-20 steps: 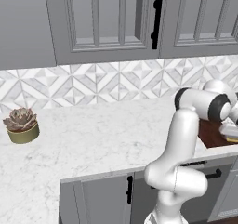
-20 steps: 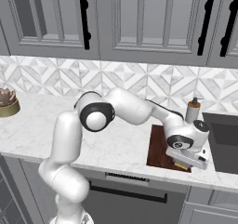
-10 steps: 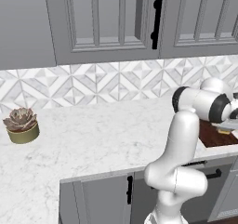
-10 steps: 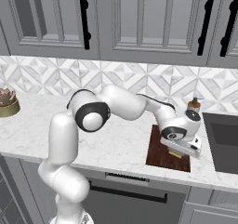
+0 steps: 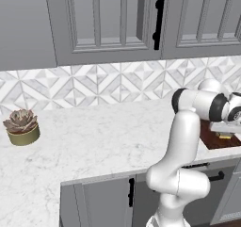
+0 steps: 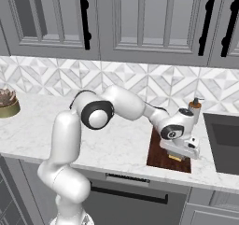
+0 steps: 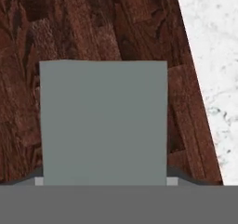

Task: Pick up the sponge from the counter and clean the cutting board by briefly scrubbing or pressing down on the cutting board. Once finished, release the sponge.

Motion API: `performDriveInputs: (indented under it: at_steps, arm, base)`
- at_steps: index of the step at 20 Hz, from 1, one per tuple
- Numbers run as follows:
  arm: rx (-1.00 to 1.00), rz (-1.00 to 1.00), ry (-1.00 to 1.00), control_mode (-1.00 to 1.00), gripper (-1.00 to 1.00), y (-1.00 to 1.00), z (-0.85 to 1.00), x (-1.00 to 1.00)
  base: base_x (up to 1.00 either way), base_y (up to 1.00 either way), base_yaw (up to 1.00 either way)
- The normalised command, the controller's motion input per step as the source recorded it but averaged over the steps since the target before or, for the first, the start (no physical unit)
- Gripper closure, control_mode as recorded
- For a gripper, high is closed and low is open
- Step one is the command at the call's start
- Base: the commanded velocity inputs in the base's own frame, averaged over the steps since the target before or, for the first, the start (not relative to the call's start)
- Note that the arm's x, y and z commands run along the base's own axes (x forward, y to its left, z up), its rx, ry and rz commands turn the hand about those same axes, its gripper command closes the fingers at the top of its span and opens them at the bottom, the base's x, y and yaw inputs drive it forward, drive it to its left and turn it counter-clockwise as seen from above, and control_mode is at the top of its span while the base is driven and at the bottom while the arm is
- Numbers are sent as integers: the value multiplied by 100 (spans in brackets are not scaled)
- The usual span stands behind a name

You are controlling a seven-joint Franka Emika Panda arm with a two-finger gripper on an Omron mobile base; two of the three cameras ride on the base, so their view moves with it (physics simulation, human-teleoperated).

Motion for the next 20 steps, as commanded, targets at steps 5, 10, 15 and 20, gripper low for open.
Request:
performDriveInputs:
  at_steps: [5,10,15,20]
  arm:
    - [-1,0,11,-100,100,81,-6,16]
    - [0,0,14,-100,100,88,0,32]
    - [-3,0,7,-100,100,51,-41,32]
    - [-4,0,0,-100,100,14,-45,18]
  base:
    - [0,0,0]
    - [0,0,0]
    - [0,0,0]
    - [0,0,0]
